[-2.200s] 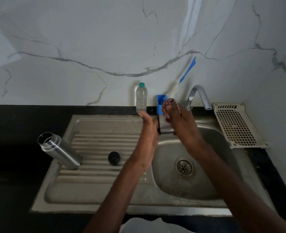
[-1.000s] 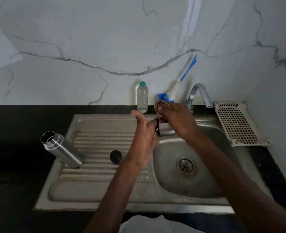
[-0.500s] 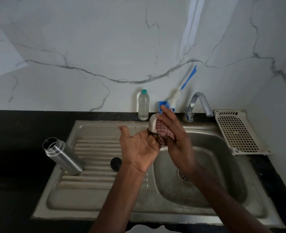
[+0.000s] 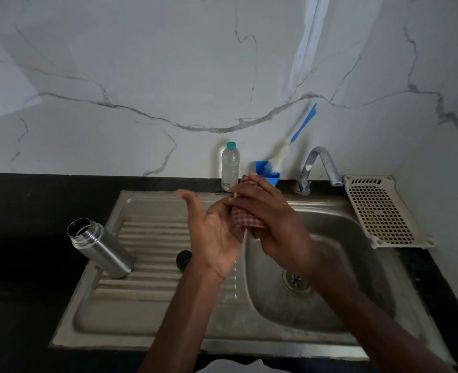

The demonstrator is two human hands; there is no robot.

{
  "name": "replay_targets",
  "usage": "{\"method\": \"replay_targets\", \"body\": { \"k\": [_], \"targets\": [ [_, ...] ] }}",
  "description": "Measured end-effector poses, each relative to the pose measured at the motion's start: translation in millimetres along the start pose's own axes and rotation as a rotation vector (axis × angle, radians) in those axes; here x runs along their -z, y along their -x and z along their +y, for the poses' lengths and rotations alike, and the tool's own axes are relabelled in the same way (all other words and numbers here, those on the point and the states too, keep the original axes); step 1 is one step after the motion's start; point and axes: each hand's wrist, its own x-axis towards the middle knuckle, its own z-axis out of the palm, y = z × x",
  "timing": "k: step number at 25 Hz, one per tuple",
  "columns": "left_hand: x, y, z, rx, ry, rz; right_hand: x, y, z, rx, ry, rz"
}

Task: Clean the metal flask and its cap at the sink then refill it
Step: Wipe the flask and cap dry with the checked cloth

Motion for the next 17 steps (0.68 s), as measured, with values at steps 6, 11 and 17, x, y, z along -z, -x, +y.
{"method": "replay_targets", "body": {
  "k": [6, 11, 17],
  "targets": [
    [-2.3, -0.9, -14.5, -0.008, -0.144, -0.050, -2.7, -16.1, 1.4, -0.821, -0.727, 0.338],
    [1.4, -1.0, -9.9, -0.057, -0.350, -0.012, -4.7, -14.9, 1.1, -0.140, 0.079, 0.074],
    [49.4, 8.0, 12.0, 0.014, 0.441, 0.280, -30.9, 15.6, -0.8, -0.268, -0.699, -0.023]
  ]
}}
